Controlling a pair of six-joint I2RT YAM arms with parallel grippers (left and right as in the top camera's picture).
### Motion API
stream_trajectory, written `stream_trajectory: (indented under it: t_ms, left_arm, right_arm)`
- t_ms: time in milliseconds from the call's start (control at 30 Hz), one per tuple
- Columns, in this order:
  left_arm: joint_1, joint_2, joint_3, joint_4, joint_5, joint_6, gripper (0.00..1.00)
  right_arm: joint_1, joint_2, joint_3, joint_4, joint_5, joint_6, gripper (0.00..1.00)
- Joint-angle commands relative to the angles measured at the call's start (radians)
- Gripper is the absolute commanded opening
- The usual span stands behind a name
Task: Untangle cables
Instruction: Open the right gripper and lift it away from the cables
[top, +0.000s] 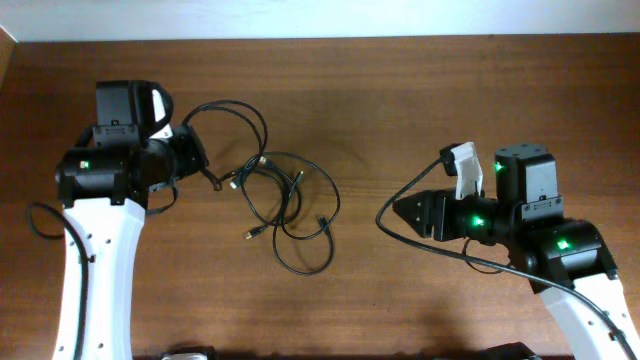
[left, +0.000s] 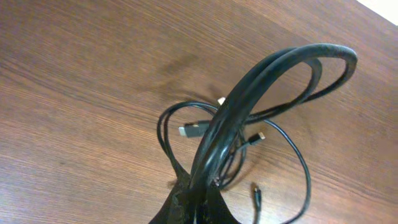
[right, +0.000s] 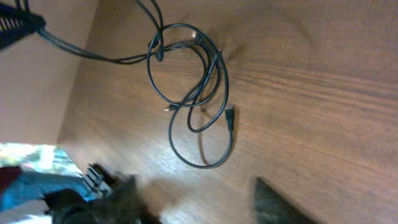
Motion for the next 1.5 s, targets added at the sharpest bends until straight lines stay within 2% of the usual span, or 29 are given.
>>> stream_trajectory:
  t_ms: [0,100,200,333,467,600,833,1100,1167,1267,1400,1467]
  left_arm:
    - [-0.015,0.001,0.000,0.013,0.113,0.112,0.00]
    - [-0.063,0.001,0.000,0.024,0.179,0.222,0.00]
    - [-0.104,0.000,0.000,0.051,0.240,0.225,0.00]
    - [-0.145,-0.004,0.000,0.157,0.440,0.288,0.00]
    - [-0.150,-0.029,0.003,0.227,0.602,0.288,0.00]
    - [-0.151,-0.083,0.003,0.271,0.694,0.288,0.00]
    - [-0.150,-0.211,0.003,0.331,0.696,0.287,0.00]
    - [-0.150,-0.303,0.003,0.378,0.692,0.287,0.00]
    - [-0.150,-0.303,0.003,0.379,0.674,0.286,0.00]
    - [-0.150,-0.296,0.003,0.386,0.640,0.242,0.00]
    - [-0.150,-0.294,0.003,0.426,0.629,0.216,0.00]
    - [-0.150,-0.294,0.003,0.424,0.563,0.195,0.00]
  right_arm:
    - [-0.004,0.003,0.011,0.010,0.012,-0.002,0.81]
    - [-0.003,0.016,0.011,0.016,0.013,-0.028,0.87]
    - [-0.003,0.043,0.011,0.017,0.017,-0.028,0.87]
    - [-0.003,0.110,0.011,0.021,0.039,-0.028,0.87]
    - [-0.003,0.176,0.011,0.038,0.083,-0.027,0.87]
    - [-0.003,0.229,0.011,0.090,0.088,-0.027,0.87]
    - [-0.003,0.297,0.011,0.125,0.154,-0.027,0.87]
    - [-0.002,0.332,0.011,0.127,0.144,-0.027,0.87]
    - [-0.002,0.332,0.011,0.136,0.065,-0.053,0.87]
    - [-0.002,0.332,0.011,0.152,-0.122,-0.170,0.87]
    - [-0.002,0.332,0.011,0.153,-0.251,-0.271,0.87]
    - [-0.002,0.332,0.011,0.157,-0.323,-0.306,0.88]
